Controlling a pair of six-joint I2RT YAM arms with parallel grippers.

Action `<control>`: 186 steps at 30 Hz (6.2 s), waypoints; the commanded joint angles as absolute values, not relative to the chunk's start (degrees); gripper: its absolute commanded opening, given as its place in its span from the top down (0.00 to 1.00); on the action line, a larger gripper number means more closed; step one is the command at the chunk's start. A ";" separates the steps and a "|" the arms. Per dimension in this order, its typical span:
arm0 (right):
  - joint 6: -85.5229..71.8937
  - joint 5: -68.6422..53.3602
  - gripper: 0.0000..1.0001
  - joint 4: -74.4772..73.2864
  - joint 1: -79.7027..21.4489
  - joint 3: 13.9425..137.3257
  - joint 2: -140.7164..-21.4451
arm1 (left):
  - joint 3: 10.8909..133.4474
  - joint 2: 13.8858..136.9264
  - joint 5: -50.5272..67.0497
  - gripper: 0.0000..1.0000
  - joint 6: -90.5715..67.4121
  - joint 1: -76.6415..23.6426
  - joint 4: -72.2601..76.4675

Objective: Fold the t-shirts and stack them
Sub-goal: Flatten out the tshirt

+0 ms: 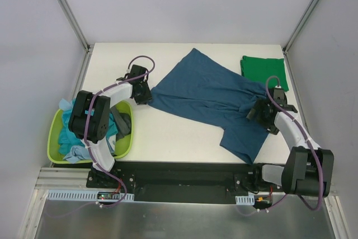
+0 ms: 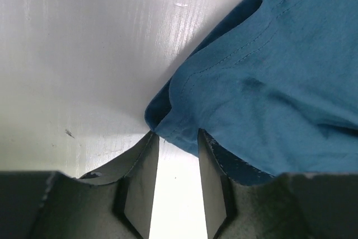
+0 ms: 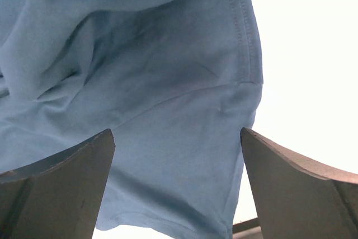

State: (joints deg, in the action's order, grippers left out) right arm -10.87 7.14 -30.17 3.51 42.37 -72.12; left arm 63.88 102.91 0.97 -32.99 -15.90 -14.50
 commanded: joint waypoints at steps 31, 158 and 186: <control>-27.68 10.46 0.11 -48.86 -38.92 32.86 -57.56 | 63.19 101.07 -1.06 1.00 -30.06 -14.59 -14.77; 30.22 46.62 1.00 -35.86 -37.00 94.02 -48.43 | 81.46 63.48 8.76 1.00 -28.04 -10.63 -14.85; 60.50 29.12 1.00 -25.23 -27.02 124.39 -78.12 | 96.78 71.26 9.60 1.00 -23.73 -10.63 -17.23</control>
